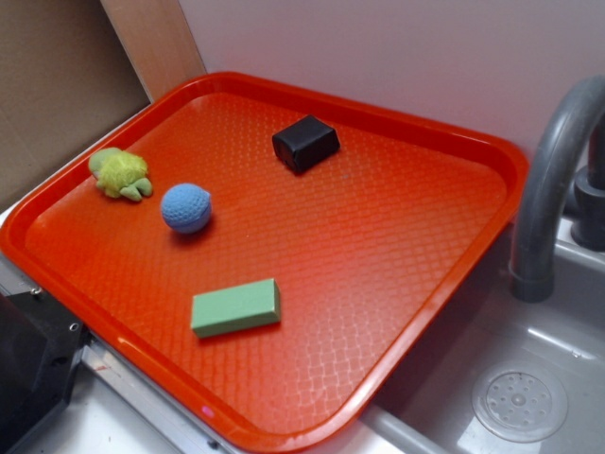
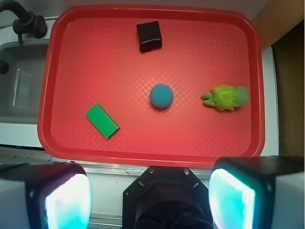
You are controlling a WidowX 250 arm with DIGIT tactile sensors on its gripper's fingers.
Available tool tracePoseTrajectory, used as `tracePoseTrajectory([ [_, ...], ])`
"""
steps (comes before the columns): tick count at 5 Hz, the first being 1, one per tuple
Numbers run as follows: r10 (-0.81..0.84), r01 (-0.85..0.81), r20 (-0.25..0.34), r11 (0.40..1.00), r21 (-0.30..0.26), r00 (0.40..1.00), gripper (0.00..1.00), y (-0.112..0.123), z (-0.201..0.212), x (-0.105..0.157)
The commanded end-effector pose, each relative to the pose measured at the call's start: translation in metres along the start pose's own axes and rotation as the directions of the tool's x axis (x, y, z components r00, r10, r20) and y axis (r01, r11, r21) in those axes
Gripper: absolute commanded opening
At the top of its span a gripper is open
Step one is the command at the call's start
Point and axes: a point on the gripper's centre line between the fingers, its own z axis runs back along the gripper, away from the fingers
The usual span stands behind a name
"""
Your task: Grab the blue ball.
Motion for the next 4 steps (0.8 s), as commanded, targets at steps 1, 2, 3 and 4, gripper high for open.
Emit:
tracePoseTrajectory([
  [1, 0.000, 0.000, 0.000, 1.000, 0.000, 1.000, 1.00, 0.000, 0.000, 0.000],
  [2, 0.023, -0.021, -0.020, 0.995, 0.096, 1.000, 1.00, 0.020, -0.053, 0.030],
  [3, -0.093, 0.093, -0.009, 0.996, 0.015, 0.996, 1.00, 0.033, -0.107, 0.054],
  [4, -0.122, 0.123, 0.023, 0.992, -0.022, 0.992, 1.00, 0.042, -0.151, 0.060],
])
